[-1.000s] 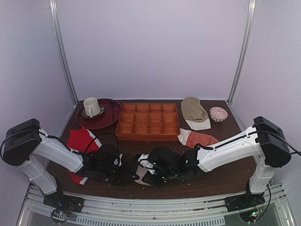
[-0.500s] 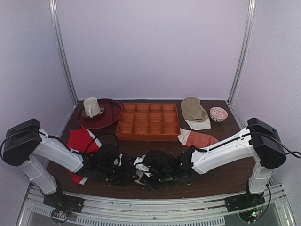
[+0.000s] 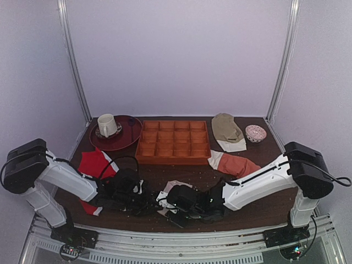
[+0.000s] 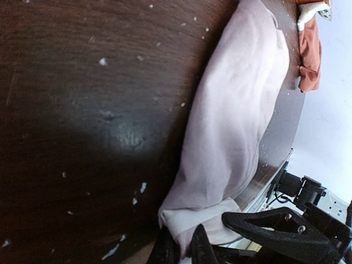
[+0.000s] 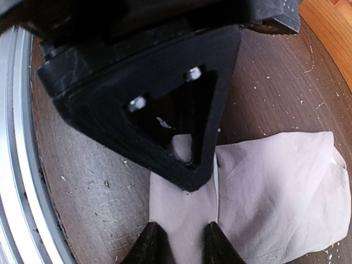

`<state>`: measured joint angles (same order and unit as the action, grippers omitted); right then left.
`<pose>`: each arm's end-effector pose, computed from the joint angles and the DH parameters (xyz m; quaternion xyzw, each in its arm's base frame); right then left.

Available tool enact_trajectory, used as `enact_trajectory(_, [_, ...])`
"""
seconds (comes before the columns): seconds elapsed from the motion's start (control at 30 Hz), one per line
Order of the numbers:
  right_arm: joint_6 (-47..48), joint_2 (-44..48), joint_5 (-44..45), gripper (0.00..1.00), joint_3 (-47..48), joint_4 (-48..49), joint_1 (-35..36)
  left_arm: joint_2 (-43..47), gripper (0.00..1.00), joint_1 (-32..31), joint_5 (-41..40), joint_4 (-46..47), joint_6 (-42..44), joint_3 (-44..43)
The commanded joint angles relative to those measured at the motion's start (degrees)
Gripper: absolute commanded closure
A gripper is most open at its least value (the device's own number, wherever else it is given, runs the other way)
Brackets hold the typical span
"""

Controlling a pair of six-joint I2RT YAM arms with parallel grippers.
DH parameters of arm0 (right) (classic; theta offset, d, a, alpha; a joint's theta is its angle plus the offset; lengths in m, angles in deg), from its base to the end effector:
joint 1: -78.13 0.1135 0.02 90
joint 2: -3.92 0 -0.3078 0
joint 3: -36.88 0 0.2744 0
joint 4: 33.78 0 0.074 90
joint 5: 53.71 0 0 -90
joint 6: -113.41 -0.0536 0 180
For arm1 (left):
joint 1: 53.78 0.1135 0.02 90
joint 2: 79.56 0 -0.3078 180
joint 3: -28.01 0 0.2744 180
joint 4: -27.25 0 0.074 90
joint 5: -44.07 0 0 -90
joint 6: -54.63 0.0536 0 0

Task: Roll the underwear
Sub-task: Roll the underwear at the center of the board.

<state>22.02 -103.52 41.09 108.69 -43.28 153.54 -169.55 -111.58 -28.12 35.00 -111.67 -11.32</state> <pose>0.1114 0.4103 0.1570 -0.5431 0.7471 0.2065 0.3229 0.1382 -0.2503 0.1240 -0.0846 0.9039 -0.4187 0.0232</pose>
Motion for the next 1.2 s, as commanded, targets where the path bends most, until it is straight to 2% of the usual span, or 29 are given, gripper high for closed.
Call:
enact_trajectory(0.0, [1.46,-1.58,4.87,0.72,-2.01,-0.16,1.97,-1.06,1.0,0.14,-0.18,-2.41,0.36,0.99])
enact_trajectory(0.1, [1.87,-2.56,5.12,0.72,-2.06,0.17,2.55,-0.99,1.0,0.14,-0.22,-2.34,0.21,1.12])
enact_trajectory(0.2, [1.96,-3.54,5.95,0.78,-2.1,0.31,3.21,-1.02,1.0,0.14,-0.09,-2.36,0.21,1.16])
enact_trajectory(0.37, [1.23,-3.57,7.25,0.98,-3.99,3.01,3.4,-0.9,1.0,0.14,-0.11,-2.53,0.06,1.13])
enact_trajectory(0.57, [-0.47,-2.78,6.24,1.0,-8.04,8.07,3.38,0.55,1.0,0.37,-0.12,-3.34,0.17,0.72])
enact_trajectory(0.7, [-2.88,-2.05,3.9,1.0,-10.92,12.69,3.29,4.2,0.74,2.58,0.23,-8.42,2.03,-0.61])
enact_trajectory(0.8, [-4.3,-1.66,2.2,1.0,-12.68,15.71,3.25,7.61,0.6,5.43,0.19,-13.6,5.59,-2.47])
enact_trajectory(0.97, [-7.72,-2.0,-2.33,1.0,-14.45,20.59,2.38,8.07,0.57,10.4,2.07,-16.56,11.66,-6.65])
enact_trajectory(1.17, [-12.25,-1.96,-6.27,1.0,-16.15,24.79,1.08,0.18,0.61,11.48,5.46,-13.22,14.54,-13.61])
